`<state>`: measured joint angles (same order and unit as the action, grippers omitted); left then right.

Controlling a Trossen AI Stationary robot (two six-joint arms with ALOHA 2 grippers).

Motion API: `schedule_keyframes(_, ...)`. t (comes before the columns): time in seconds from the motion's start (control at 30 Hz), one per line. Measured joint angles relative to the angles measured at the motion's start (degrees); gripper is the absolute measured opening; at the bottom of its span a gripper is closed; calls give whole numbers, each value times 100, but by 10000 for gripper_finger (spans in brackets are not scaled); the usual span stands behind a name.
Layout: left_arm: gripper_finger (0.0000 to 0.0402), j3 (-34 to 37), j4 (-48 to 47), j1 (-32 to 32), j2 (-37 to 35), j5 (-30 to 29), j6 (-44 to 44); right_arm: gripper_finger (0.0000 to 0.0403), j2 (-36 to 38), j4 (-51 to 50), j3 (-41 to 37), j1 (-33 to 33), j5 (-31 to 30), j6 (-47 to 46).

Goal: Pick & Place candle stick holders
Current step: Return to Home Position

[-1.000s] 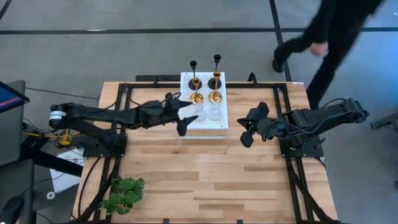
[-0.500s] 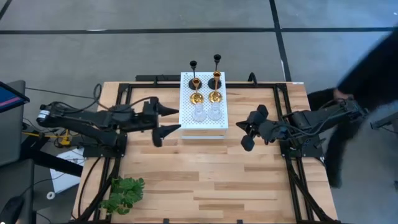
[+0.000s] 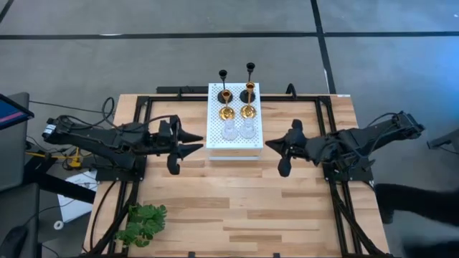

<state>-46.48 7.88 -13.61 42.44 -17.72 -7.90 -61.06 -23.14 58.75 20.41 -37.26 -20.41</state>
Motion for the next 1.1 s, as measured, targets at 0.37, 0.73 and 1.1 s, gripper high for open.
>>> schedule_keyframes(0.37,6,0,-63,0,-158,0,480,0,63,297,1,-286,867,346)
schedule_keyframes(0.73,6,206,-788,2,-1130,-284,568,0,1124,-122,1,-330,889,738)
schedule_keyframes(1.1,5,986,-787,2,-2347,-326,431,0,2356,-545,1,-320,1322,1157)
